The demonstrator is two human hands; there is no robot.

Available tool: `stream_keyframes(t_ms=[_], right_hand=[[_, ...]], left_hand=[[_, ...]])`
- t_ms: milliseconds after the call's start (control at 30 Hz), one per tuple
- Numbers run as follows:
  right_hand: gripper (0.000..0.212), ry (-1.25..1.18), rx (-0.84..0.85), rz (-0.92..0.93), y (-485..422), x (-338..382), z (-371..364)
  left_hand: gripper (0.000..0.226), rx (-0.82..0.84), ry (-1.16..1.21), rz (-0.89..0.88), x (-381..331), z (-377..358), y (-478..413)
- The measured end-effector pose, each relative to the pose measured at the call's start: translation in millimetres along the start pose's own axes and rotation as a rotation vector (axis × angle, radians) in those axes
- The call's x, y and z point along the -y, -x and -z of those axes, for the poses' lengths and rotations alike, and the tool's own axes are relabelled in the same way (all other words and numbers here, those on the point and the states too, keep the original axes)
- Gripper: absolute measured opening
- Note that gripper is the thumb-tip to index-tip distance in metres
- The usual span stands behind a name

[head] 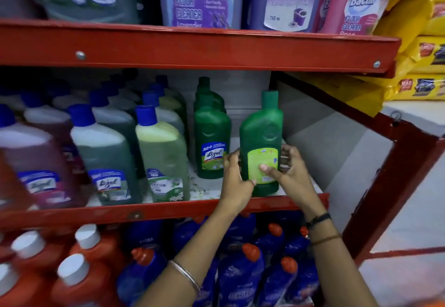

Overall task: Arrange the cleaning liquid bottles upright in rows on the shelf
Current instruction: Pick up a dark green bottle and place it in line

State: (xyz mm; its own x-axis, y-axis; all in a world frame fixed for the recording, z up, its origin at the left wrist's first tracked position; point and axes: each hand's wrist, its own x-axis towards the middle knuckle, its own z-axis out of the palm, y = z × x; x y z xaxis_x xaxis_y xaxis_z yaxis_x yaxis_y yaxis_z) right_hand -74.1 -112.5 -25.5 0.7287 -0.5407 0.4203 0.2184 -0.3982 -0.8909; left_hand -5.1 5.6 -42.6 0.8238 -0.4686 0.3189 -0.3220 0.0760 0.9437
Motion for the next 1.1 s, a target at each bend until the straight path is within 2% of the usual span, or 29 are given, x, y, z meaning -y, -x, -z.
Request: stream_keyframes(t_ms=[200,300,433,567,700,767,833,933,1033,1100], right_hand=[[0.051,0.012,0.131,0.040,6.1,20.8,-50.0],[0.050,0.009,0.171,0.023,12.3,14.3,-65.4],[0.051,0.010,0.111,-0.002,22.4,3.8,-70.4],[0.051,0.114,0.053,0.018,28.1,4.8,-66.4],[0.031,-0.032,0.072,-0.042,34.0,12.5,-67.4],[0.038,-0.085,0.095,-0.059,33.7,16.4,-68.4],[0.049,-0.087,0.100,-0.067,30.3,18.9,-69.1],[0.055,0.012,0.127,-0.018,24.3,17.5,-69.5],[0.045,-0.010,0.106,-0.008,21.2,16.7,-69.6],[0.041,-0.084,0.083,-0.018,18.5,17.4,-68.2]], left_hand=[[0.073,-0.137,-0.133,-0.027,-6.3,48.0,20.7],[0.072,-0.151,-0.187,-0.016,-3.9,62.1,29.1],[0.070,-0.131,-0.258,-0.039,-2.8,64.1,39.8],[0.058,-0.221,-0.263,-0.064,-3.5,56.1,47.3],[0.044,-0.293,-0.266,-0.068,-1.0,52.6,49.4],[0.041,-0.313,-0.271,-0.072,-3.8,50.7,47.8],[0.036,-0.289,-0.276,-0.094,-5.1,48.0,48.3],[0.028,-0.210,-0.280,-0.158,-3.1,43.0,54.8],[0.032,-0.171,-0.248,-0.214,2.7,42.8,60.3],[0.040,-0.072,-0.236,-0.238,2.1,45.3,60.9]])
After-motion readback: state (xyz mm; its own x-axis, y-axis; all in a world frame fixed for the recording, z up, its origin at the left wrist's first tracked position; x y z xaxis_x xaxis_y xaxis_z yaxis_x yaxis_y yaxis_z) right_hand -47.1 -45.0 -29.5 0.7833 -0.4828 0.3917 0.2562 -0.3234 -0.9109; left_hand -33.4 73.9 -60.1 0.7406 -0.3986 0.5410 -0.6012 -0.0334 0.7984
